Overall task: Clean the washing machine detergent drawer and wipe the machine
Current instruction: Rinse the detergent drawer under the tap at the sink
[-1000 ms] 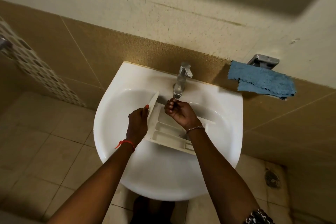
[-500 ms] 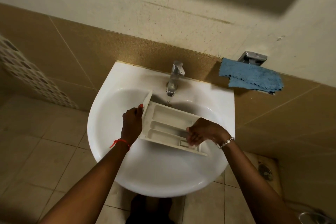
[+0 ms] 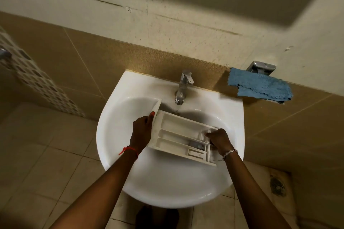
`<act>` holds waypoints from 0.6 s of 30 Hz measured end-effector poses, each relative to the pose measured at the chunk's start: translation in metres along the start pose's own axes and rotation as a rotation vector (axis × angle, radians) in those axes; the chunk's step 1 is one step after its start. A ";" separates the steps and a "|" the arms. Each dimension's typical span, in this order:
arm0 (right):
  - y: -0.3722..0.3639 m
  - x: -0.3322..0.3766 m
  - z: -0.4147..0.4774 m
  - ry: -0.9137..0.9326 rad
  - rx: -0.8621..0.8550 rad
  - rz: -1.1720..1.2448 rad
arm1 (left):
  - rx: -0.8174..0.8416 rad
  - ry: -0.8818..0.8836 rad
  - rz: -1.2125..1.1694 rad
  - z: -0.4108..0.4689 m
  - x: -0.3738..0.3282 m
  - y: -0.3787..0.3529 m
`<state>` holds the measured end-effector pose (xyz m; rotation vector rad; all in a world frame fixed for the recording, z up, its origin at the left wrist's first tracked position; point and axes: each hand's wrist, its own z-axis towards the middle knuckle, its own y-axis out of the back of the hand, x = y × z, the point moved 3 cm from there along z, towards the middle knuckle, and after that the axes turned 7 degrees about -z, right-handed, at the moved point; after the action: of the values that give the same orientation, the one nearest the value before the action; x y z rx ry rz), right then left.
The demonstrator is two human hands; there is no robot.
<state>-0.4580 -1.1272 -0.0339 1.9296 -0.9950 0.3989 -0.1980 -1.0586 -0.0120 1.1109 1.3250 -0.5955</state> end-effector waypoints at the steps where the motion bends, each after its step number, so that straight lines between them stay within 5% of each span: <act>1: 0.000 -0.001 0.000 -0.008 0.005 0.038 | 0.011 0.015 -0.001 0.000 0.001 0.000; 18: 0.029 -0.004 -0.032 -0.002 0.043 0.462 | 0.169 0.187 -0.244 -0.018 -0.018 0.028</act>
<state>-0.4796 -1.1062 -0.0020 1.7255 -1.4452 0.6828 -0.1858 -1.0358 0.0150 1.1723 1.6101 -0.8100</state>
